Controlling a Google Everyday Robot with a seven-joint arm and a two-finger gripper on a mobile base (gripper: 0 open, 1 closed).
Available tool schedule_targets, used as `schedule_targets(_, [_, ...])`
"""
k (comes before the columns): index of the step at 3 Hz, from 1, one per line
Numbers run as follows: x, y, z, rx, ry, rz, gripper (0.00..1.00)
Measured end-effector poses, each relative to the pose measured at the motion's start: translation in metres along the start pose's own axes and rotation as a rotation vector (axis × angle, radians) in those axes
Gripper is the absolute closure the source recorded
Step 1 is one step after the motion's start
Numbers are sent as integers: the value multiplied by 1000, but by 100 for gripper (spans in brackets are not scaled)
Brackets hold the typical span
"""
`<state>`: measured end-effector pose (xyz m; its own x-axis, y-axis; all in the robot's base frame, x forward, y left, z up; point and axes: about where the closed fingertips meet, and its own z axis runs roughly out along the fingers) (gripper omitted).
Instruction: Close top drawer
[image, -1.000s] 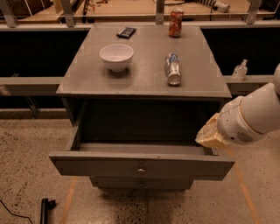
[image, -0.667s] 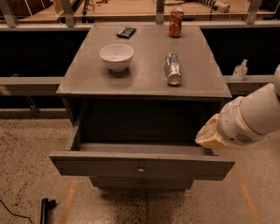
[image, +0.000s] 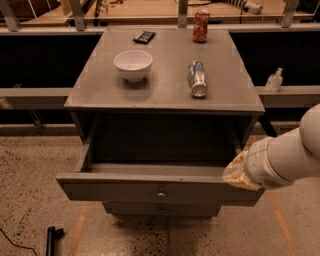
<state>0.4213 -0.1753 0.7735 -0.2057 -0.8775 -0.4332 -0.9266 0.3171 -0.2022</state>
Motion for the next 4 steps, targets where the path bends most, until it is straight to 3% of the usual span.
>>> schedule_targets(4, [23,30,64,108,-12,-202,100])
